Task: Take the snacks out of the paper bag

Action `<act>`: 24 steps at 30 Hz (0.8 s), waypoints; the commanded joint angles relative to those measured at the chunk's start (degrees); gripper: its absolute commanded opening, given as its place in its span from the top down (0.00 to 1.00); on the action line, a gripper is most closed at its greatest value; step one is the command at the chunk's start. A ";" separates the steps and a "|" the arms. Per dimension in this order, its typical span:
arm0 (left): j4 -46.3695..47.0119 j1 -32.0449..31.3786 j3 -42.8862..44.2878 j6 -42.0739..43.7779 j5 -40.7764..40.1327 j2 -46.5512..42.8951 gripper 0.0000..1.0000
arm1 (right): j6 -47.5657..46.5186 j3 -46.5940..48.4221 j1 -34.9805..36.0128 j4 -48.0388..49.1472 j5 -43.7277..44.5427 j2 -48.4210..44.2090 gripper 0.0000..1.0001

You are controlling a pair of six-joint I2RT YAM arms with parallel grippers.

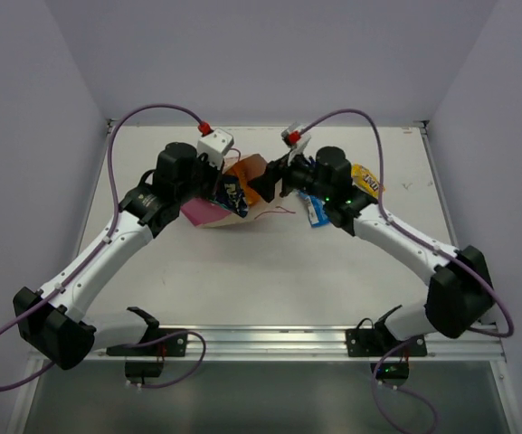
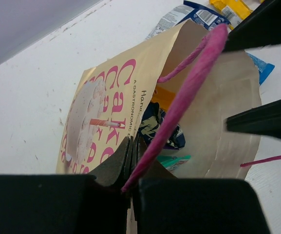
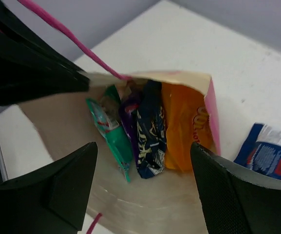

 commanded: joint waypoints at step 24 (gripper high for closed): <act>1.67 0.31 2.39 -4.11 -0.89 -1.20 1.00 | -0.04 12.82 6.41 10.89 0.95 25.94 0.62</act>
